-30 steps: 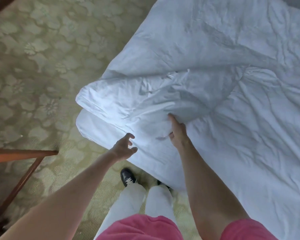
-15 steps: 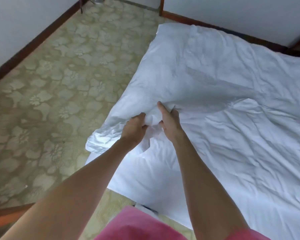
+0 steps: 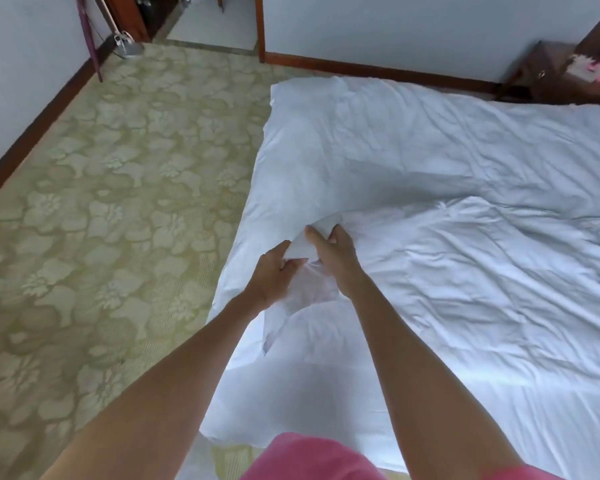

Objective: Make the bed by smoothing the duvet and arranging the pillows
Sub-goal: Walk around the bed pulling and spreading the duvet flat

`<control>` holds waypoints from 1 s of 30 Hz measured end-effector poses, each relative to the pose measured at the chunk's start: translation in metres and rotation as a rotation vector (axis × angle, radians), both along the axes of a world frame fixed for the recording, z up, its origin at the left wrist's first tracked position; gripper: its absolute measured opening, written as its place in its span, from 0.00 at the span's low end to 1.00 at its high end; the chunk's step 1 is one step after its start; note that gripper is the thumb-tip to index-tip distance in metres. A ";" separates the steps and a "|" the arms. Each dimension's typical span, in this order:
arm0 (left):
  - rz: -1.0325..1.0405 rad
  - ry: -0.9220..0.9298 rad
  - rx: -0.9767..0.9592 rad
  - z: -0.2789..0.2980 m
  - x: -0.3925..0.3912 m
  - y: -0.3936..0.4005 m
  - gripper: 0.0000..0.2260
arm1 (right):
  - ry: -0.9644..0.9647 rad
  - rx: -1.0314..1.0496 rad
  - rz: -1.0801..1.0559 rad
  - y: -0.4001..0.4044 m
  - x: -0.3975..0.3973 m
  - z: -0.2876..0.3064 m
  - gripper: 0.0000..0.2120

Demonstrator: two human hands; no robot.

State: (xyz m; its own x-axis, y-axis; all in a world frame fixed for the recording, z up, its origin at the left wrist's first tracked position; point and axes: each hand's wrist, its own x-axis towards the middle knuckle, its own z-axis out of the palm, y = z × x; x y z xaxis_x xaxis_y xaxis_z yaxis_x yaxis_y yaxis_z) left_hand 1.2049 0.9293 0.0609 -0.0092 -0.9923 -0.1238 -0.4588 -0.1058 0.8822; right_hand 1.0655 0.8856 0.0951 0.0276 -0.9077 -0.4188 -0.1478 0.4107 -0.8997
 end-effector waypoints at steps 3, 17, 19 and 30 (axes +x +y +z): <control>-0.092 0.073 -0.029 -0.006 0.027 -0.008 0.04 | -0.010 0.014 -0.082 0.008 0.025 0.001 0.14; -0.164 0.382 0.223 0.053 0.128 -0.075 0.12 | 0.181 -0.074 -0.416 0.092 0.159 0.024 0.32; -0.185 0.444 0.285 0.059 0.127 -0.080 0.10 | 0.163 -0.084 -0.413 0.096 0.170 0.023 0.37; -0.267 0.327 0.355 0.057 0.158 -0.152 0.05 | 0.411 -0.064 -0.305 0.021 0.229 -0.007 0.59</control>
State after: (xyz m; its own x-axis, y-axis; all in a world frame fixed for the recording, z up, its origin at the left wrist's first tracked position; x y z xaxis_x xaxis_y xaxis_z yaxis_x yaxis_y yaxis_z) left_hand 1.3627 0.7776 0.1175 -0.3491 -0.8478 -0.3991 -0.2184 -0.3406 0.9145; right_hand 1.2941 0.9070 0.0876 -0.3972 -0.8731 -0.2827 -0.3763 0.4359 -0.8175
